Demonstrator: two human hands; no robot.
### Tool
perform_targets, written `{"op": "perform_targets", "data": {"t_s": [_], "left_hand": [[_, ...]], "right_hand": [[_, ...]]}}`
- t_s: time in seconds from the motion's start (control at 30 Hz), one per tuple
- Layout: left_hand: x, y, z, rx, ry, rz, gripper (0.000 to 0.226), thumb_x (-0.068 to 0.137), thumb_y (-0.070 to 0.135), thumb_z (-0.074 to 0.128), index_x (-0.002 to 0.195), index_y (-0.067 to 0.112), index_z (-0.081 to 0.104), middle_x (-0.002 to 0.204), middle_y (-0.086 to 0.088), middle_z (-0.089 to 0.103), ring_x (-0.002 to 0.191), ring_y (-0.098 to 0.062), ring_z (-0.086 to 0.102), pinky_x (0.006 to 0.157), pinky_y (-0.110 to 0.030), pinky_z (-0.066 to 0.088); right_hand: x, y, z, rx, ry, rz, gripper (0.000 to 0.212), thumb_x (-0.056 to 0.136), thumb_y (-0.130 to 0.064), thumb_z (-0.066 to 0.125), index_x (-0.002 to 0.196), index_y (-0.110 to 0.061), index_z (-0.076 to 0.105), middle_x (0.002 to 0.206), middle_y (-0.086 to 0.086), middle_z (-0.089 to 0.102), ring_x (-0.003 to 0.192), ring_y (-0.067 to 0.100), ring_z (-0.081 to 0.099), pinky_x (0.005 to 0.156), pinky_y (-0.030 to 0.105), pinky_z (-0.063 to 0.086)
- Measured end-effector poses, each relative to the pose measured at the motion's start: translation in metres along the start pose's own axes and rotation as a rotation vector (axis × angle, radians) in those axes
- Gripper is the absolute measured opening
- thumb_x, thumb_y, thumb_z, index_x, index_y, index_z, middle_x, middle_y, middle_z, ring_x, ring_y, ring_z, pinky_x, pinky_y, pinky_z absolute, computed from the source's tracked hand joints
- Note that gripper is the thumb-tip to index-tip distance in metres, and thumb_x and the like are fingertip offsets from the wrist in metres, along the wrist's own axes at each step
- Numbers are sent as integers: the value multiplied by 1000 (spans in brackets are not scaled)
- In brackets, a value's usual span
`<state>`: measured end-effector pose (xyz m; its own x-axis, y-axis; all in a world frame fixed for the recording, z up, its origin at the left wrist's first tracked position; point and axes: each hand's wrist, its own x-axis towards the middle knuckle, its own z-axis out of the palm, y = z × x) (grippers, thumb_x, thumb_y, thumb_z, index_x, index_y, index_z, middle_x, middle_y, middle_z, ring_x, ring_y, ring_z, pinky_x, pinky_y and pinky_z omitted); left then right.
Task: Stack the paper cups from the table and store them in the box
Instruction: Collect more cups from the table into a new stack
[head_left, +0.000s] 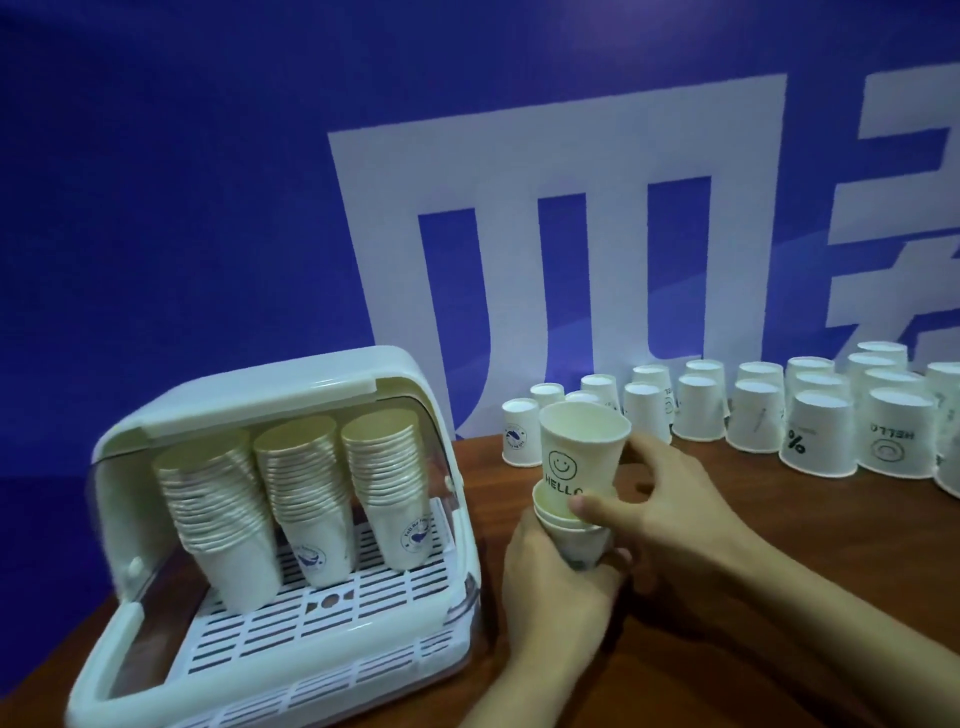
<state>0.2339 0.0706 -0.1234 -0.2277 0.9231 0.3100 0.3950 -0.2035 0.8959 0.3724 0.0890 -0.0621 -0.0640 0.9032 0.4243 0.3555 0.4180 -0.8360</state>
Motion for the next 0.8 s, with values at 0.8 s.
{"op": "perform_targets", "data": {"t_s": [0.8], "left_hand": [[-11,16,-4,93,-147,103,64,56,53,93,110,42,61,109,18,71,106,-9,68,90,-34,57]], "right_hand": [[10,15,-15,-131,41,-67,48,107,-50,35,113,-14,67,116,2,67,110,19,56,106,45,37]]}}
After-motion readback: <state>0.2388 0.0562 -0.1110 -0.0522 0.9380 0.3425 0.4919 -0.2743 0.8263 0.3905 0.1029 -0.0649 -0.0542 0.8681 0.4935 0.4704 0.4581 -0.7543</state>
